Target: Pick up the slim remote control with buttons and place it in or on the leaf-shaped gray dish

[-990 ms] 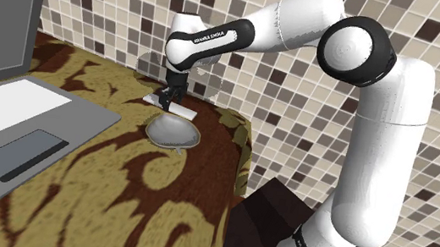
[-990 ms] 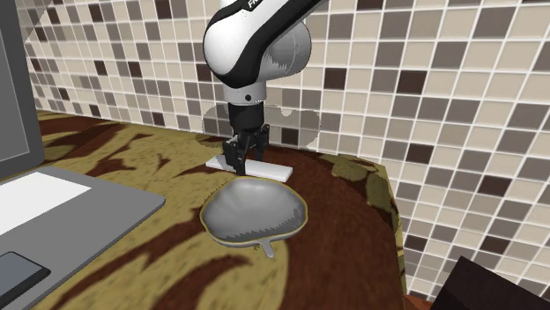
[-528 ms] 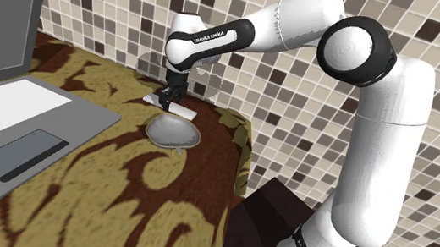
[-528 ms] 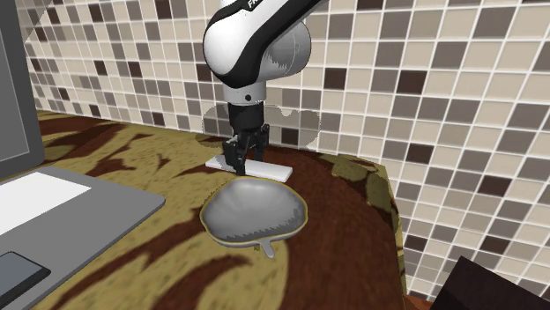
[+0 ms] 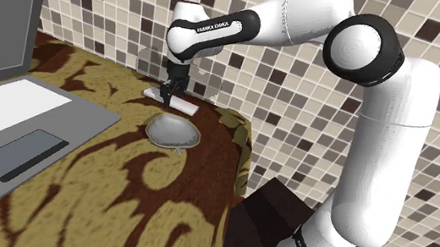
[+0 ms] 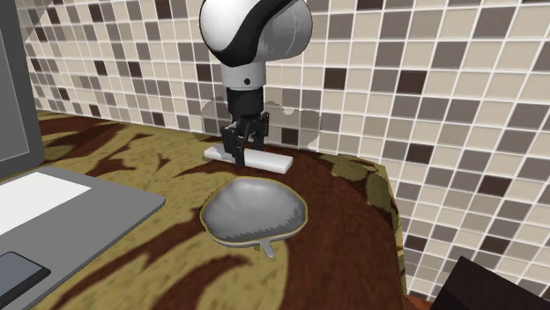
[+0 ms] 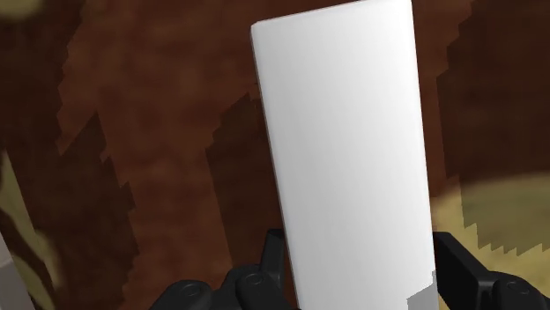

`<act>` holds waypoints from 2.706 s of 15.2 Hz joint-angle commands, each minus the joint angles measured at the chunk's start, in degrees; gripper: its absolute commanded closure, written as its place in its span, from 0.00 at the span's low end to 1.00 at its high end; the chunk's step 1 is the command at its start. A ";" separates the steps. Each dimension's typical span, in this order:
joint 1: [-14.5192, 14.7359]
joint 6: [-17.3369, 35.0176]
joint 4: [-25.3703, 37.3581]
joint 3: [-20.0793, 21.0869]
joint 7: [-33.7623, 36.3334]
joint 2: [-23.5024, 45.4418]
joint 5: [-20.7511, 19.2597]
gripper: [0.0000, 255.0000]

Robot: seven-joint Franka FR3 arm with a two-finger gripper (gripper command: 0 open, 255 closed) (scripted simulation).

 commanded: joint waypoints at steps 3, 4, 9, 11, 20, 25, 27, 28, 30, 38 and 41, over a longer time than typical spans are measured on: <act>-0.03 -2.86 1.72 0.06 -0.17 -1.15 0.18 1.00; -0.04 -3.54 2.15 0.07 -0.20 -1.40 0.21 1.00; -0.05 -6.99 4.56 0.13 -0.36 -2.45 0.38 1.00; -0.05 -8.40 5.63 0.15 -0.42 -2.79 0.43 1.00; 1.13 -9.86 0.64 1.09 1.61 -9.21 0.87 1.00; 3.18 -7.35 -10.55 2.95 5.40 -17.86 1.75 1.00; 4.06 -6.70 -14.43 3.83 6.99 -21.09 2.25 1.00; 4.52 -6.43 -16.25 4.29 7.79 -22.65 2.53 1.00; 5.47 -6.03 -19.68 5.27 9.44 -25.70 3.17 1.00; 6.59 -1.13 -26.35 6.57 11.56 -27.47 3.71 1.00; 6.60 1.20 -27.81 6.64 11.74 -26.59 3.52 1.00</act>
